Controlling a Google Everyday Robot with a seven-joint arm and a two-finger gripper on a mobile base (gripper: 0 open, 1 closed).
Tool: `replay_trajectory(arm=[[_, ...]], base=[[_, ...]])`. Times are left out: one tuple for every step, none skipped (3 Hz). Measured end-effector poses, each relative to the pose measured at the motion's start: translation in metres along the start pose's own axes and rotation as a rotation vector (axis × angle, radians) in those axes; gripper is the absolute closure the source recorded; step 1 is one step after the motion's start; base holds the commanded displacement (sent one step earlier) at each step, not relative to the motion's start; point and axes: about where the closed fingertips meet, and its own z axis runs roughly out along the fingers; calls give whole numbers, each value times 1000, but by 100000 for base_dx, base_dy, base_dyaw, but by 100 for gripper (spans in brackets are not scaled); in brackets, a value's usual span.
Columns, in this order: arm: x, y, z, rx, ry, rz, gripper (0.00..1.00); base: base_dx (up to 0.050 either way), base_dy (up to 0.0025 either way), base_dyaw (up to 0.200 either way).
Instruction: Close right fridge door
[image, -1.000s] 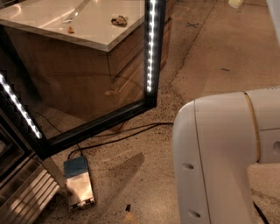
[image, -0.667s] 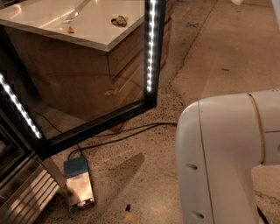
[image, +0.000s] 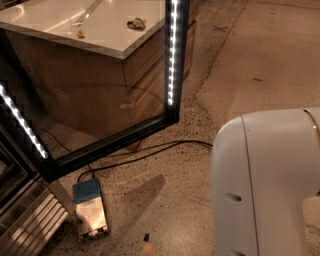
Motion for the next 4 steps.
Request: replay_trajectory(arm=[[-23,-37,-3,139,-110,22,0],[-32,-42,-6,163,-142,21,0],[-32,-42,-5,162,-141,21,0],[-17,-19,-1,35,-139,90,0]], base=[[0,0,0],[0,0,0],[0,0,0],[0,0,0]])
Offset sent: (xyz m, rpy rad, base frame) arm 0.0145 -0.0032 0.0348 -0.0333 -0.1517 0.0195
